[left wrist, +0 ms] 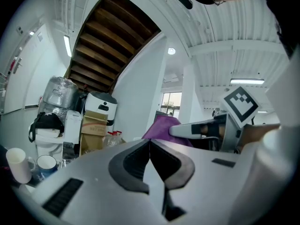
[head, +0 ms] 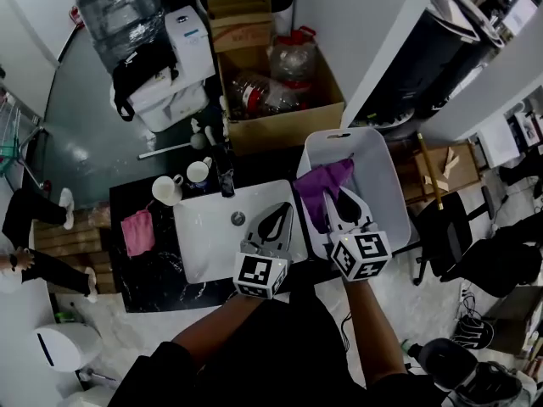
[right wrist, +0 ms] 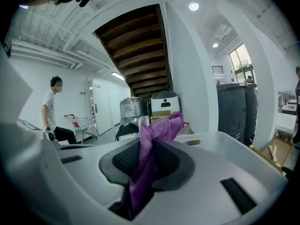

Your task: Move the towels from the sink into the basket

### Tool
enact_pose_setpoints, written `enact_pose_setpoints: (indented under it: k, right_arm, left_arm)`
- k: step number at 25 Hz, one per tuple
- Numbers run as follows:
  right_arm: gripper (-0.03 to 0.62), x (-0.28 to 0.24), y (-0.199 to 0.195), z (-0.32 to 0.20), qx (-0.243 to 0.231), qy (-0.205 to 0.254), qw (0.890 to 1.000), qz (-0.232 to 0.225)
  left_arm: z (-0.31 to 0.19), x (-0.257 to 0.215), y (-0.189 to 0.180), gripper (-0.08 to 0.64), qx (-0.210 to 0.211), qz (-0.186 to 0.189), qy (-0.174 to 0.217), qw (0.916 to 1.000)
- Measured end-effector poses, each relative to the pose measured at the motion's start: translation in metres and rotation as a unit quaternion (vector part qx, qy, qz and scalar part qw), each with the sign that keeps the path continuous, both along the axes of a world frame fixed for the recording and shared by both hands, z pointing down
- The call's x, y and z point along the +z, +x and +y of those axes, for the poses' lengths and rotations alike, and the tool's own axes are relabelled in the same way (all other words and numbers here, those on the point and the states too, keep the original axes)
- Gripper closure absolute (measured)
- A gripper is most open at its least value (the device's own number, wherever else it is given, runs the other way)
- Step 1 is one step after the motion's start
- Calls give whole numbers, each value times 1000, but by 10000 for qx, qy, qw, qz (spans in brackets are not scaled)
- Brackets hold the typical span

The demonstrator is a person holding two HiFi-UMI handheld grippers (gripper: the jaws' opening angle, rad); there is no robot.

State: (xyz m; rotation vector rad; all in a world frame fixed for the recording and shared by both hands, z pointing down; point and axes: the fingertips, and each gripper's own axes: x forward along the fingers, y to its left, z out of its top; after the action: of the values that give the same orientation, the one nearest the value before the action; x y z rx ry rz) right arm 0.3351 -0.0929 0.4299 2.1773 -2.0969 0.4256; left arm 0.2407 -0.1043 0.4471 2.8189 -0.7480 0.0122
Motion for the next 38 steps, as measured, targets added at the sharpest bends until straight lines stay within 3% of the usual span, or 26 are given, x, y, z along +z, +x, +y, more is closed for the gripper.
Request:
enact_pose_setpoints:
  k: [11, 19, 27, 32, 38]
  right_arm:
    - [509, 22, 57, -32, -141, -134, 9995, -246]
    - [509, 67, 85, -51, -8, -606, 9974, -388]
    - [509, 118, 97, -64, 233, -1083, 9888, -997]
    - [509, 153, 94, -72, 229, -1372, 9857, -955]
    - [509, 192, 102, -81, 495, -1833, 9714, -1424]
  left_arm:
    - [-24, -4, 30, 545, -667, -82, 59, 9977]
    - [-38, -1, 46, 545, -904, -115, 18, 9958]
    - [-47, 3, 48, 545, -1077, -157, 7, 9941]
    - [-47, 9, 46, 545, -1164, -226, -20, 9929]
    - [-48, 14, 50, 545, -1223, -239, -54, 9922]
